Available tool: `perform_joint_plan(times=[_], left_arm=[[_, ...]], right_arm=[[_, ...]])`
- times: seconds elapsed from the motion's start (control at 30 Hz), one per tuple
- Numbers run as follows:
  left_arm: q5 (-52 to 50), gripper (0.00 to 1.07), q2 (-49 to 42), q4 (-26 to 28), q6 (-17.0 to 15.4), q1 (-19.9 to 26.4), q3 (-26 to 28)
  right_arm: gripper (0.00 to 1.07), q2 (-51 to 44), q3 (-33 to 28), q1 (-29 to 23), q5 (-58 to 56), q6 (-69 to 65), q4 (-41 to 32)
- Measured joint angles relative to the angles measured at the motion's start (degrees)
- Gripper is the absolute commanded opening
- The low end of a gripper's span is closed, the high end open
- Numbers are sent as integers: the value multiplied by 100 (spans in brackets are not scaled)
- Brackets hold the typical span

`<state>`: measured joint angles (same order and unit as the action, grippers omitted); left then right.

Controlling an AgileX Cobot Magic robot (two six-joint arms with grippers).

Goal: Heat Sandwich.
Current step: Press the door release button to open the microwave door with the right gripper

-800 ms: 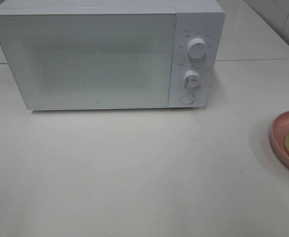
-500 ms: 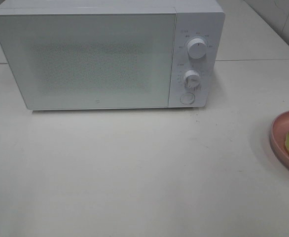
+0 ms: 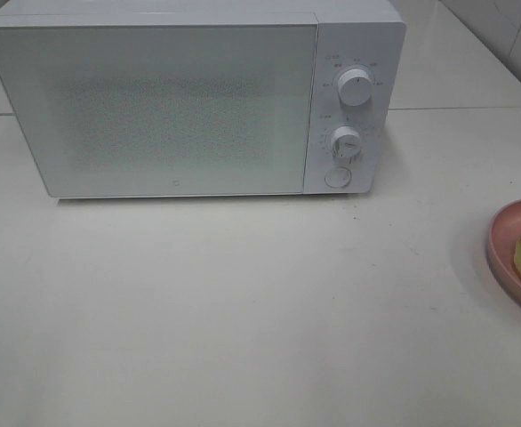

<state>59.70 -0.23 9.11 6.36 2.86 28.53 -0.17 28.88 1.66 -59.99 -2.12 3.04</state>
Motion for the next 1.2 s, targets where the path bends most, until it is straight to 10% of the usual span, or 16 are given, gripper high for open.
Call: perform_joint_plan(times=[1.2], left_arm=[[0,101,0,0,0,0,0]], right_arm=[[76,2962,304,0,2326,0,-46]])
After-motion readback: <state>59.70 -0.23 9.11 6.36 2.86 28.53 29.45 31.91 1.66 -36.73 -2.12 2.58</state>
